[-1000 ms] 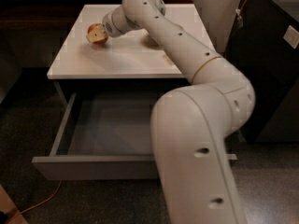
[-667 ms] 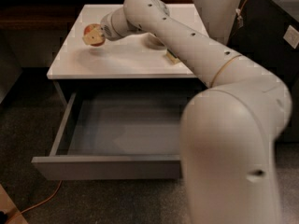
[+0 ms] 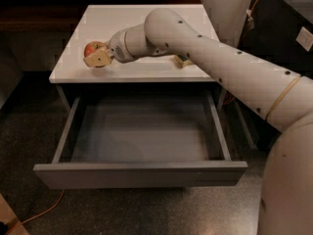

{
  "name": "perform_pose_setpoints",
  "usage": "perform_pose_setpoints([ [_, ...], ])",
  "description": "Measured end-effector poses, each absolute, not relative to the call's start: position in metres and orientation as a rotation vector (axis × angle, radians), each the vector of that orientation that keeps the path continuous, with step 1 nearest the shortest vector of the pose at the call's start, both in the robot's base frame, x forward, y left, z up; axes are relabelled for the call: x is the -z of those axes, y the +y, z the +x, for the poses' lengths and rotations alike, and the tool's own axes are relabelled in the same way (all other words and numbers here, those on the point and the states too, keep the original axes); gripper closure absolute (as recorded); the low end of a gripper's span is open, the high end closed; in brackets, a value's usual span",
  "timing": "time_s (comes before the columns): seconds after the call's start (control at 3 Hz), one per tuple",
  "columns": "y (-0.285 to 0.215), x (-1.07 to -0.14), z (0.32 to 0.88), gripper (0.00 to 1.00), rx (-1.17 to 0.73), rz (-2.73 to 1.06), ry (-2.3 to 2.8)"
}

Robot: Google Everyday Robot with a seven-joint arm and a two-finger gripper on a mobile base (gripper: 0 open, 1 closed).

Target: Place apple into top drawer

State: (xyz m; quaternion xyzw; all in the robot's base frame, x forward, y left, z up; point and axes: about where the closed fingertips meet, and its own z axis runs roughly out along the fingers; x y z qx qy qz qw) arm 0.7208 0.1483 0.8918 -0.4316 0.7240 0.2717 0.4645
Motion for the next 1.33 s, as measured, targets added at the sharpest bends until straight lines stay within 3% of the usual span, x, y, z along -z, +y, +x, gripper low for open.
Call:
perform_pose_setpoints([
  [0.67,0.136,-0.879,0.668,1.00,-0.773,-1.267,1.686],
  [1.33,0.136,-0.875,0.660,1.00,-0.780,-1.313,1.675],
])
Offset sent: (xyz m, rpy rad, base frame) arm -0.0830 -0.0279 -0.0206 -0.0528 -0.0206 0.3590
